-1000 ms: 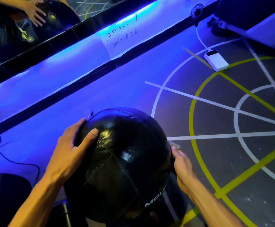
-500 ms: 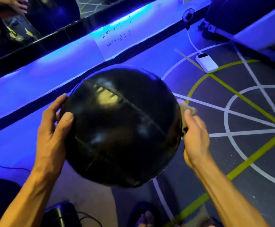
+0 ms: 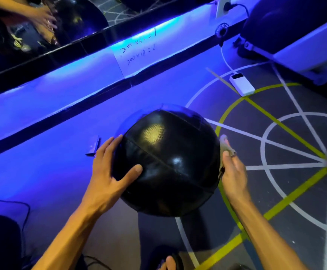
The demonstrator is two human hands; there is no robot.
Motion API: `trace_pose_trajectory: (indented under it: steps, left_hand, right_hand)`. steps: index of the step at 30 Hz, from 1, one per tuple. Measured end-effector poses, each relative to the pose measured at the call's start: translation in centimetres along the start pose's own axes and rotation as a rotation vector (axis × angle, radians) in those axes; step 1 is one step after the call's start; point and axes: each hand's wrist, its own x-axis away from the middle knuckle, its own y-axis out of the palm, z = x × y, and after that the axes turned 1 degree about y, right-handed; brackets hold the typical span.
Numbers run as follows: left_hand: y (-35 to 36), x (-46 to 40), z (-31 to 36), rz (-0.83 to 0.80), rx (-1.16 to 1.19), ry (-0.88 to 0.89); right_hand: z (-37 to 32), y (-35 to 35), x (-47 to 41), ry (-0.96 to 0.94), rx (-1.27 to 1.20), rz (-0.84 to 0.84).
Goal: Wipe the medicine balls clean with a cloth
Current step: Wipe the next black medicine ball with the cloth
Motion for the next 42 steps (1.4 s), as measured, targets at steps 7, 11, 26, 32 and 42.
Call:
trace_pose_trajectory:
  steps: [7,11,26,32,42]
  left_hand:
    - [1.5,-0.2,1.2,0.034,-0.055,0.010]
    - [1.2,-0.3,0.6,0.036,-0.071,0.003]
    - [0.7,1.4,0.1,0.014,-0.016,-0.018]
    - [1.9,2.0,1.3,0.038,-0.028,0.014]
    - [-0.2,-3.3,3.0,-0.145,0.277,-0.109]
  right_hand:
    - [-4.2,2.5,3.4,-0.305,0.234,0.027]
    - [-4.3,4.5,6.8,-0.779,0.569,-0.134]
    - [-5.9,1.9,1.3,-0.576,0.500,-0.182]
    - [-9.4,2.2,-1.0,-0.357,0.416,-0.111]
    - [-9.2,2.3,-1.4,-0.616,0.398,-0.202]
